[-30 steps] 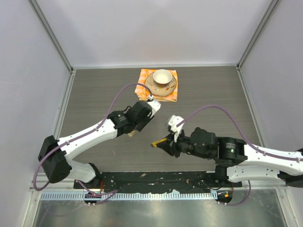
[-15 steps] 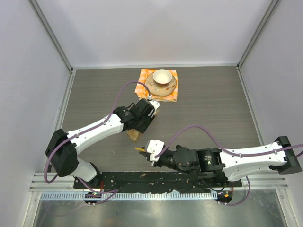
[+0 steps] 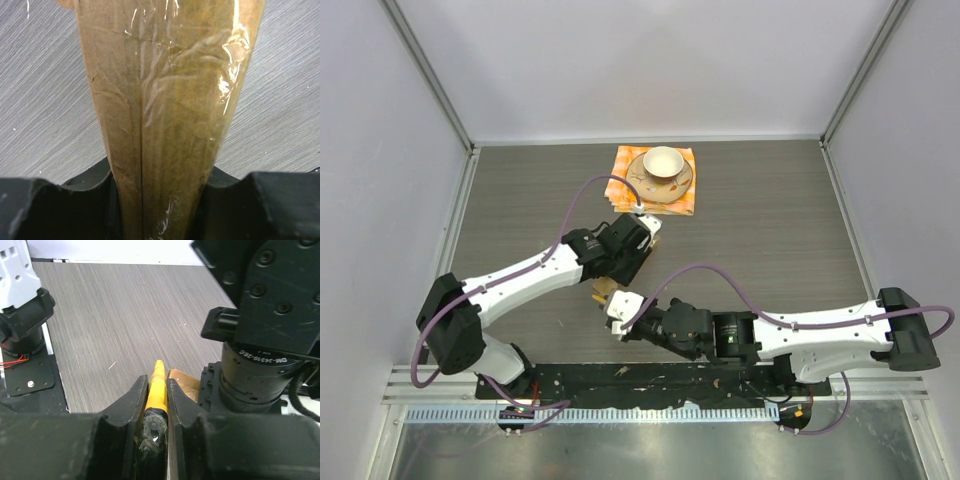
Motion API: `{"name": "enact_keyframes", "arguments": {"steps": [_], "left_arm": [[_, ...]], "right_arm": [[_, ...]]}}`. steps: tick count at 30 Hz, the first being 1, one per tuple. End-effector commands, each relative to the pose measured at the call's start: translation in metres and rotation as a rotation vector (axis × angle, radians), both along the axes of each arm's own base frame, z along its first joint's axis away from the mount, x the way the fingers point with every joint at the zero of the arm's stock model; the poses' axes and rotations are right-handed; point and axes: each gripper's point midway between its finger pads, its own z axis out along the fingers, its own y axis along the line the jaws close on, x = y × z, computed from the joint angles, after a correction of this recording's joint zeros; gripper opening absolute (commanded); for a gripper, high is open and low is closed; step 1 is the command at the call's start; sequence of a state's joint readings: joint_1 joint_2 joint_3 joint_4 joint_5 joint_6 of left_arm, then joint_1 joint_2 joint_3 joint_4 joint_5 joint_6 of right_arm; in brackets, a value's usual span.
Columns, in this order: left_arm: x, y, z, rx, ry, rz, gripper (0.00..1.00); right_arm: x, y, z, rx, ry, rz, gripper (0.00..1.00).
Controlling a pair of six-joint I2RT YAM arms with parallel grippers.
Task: Unpack the express box
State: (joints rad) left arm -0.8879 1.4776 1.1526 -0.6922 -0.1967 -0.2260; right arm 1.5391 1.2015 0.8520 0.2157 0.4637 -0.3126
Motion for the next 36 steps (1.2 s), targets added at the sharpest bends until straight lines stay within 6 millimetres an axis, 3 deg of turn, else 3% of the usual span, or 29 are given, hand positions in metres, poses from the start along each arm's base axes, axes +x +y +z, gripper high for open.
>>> {"name": "enact_keyframes", "arguments": {"steps": [1, 20, 30, 36], "left_arm": [[-0.002, -0.013, 0.022, -0.073, -0.059, -0.034, 0.0], [0.0, -0.016, 0.03, -0.085, -0.085, -0.061, 0.0], [-0.002, -0.016, 0.03, -0.092, -0.08, -0.065, 0.0], [-0.005, -0.015, 0.028, -0.092, -0.07, -0.07, 0.0]], "right_arm": [[0.009, 0.007, 0.024, 0.097, 0.007, 0.005, 0.01], [0.016, 0.009, -0.008, 0.048, 0.101, 0.016, 0.01], [0.02, 0.003, -0.009, 0.06, 0.097, -0.011, 0.01], [0.024, -0.001, 0.002, 0.099, 0.075, -0.028, 0.01]]}}
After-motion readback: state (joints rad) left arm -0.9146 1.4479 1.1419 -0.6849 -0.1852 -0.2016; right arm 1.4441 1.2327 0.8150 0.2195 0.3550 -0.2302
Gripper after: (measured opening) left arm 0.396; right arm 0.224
